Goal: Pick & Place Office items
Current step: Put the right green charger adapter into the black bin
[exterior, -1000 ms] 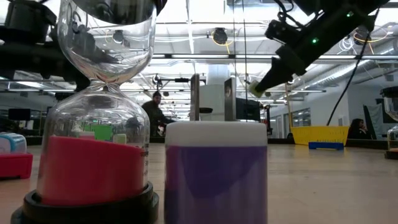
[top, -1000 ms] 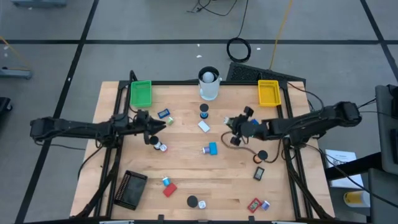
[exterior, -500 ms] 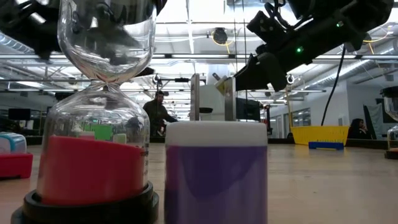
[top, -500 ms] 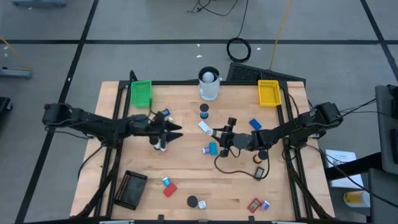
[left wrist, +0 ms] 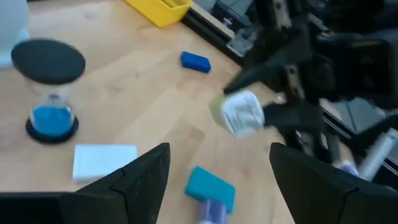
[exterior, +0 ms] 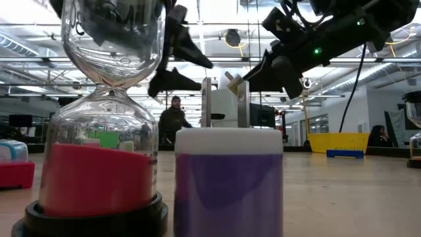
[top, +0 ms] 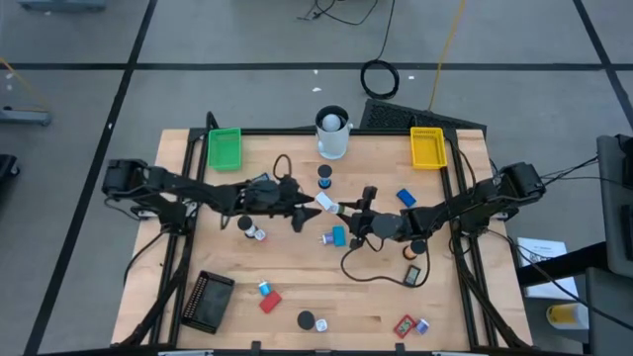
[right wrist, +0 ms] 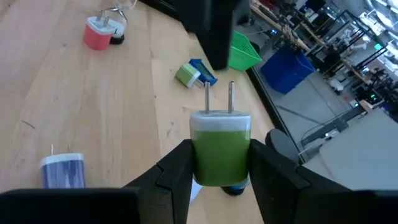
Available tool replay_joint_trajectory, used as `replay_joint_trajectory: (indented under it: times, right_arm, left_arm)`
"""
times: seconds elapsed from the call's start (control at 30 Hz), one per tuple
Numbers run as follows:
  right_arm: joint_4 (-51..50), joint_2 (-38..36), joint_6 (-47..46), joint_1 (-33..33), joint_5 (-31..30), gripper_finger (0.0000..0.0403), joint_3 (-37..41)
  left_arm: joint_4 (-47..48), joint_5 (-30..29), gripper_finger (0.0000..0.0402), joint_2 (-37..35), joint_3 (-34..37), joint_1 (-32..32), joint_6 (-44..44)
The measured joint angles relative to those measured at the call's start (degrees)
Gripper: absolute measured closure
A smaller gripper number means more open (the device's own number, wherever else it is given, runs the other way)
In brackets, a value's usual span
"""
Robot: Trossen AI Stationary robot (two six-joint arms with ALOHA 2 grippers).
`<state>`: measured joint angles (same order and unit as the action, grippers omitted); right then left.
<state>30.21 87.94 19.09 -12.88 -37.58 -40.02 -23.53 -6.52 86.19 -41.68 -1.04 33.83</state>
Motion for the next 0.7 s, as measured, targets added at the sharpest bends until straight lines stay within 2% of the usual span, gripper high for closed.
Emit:
replay_joint_trajectory:
  times: [0.17, 0.4, 0.7]
  right_arm:
    - [-0.4, 0.0, 1.5, 0.0, 0.1, 0.0275, -1.0]
    - [-0.5, 0.0, 2.9, 0.0, -0.2, 0.0275, -1.6]
    - [0.0, 0.0, 3.1, 0.1, -0.2, 0.0275, -1.6]
  left_arm:
    - [-0.4, 1.3, 0.0116, 3.9, -4.9, -0.5, 0.8]
    - [3.8, 1.1, 0.0116, 7.9, -10.4, -0.8, 1.0]
    - [4.1, 3.0, 0.0117, 12.6, -13.6, -1.2, 1.2]
